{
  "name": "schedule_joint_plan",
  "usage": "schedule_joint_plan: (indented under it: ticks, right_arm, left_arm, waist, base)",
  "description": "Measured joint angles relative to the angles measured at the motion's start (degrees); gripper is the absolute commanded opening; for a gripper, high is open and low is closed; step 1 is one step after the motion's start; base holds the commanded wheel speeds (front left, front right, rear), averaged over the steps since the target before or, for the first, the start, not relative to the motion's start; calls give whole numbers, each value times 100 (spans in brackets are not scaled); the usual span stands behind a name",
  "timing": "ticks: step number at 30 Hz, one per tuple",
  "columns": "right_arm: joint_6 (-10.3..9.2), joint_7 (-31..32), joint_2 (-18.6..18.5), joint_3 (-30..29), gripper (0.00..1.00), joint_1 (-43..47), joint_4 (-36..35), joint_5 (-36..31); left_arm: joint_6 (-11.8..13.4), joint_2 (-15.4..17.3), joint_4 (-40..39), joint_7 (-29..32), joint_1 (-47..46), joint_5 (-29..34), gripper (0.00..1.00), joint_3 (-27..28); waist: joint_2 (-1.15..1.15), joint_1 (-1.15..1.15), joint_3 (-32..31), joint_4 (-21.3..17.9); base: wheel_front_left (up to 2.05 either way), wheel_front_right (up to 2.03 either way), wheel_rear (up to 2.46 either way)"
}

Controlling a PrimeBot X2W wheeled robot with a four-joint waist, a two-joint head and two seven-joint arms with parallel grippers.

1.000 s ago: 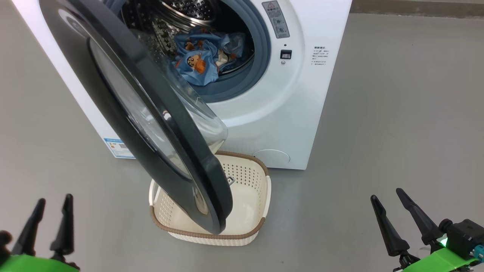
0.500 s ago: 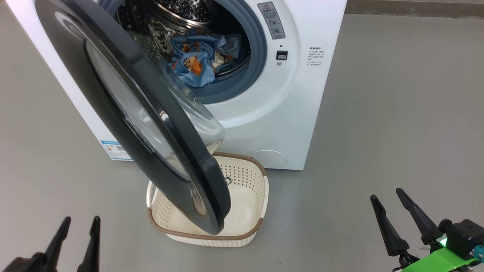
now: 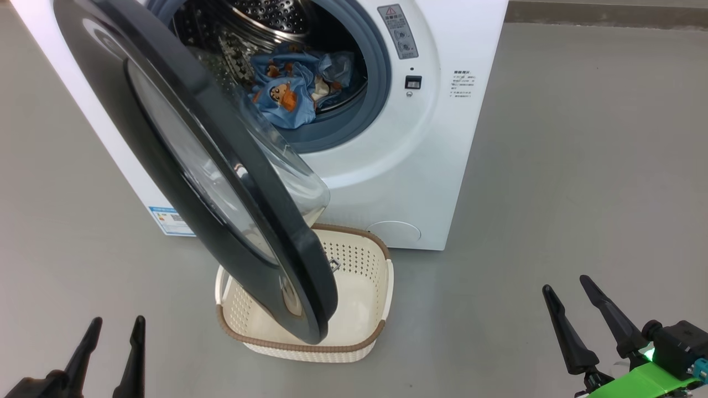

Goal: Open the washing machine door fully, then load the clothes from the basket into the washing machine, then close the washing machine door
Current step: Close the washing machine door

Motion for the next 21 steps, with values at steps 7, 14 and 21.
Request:
schedule_joint_plan:
  ticks: [7,14,21]
  right_arm:
    - [0,0,1,-10,100,0,0,-14]
    - [0,0,5,-60,83,0,-1,-34]
    - [0,0,58,-96,0,1,-1,-34]
  left_arm:
    - [0,-57,-1,0,33,8,100,16]
    - [0,-107,-1,0,77,49,100,8]
    - [0,-133,-3,0,100,86,100,-2]
  waist:
    - [0,0,-27,24]
    - [0,0,-41,85]
    - [0,0,-120,131]
  base:
    - [0,0,0]
    - [0,0,0]
    - [0,0,0]
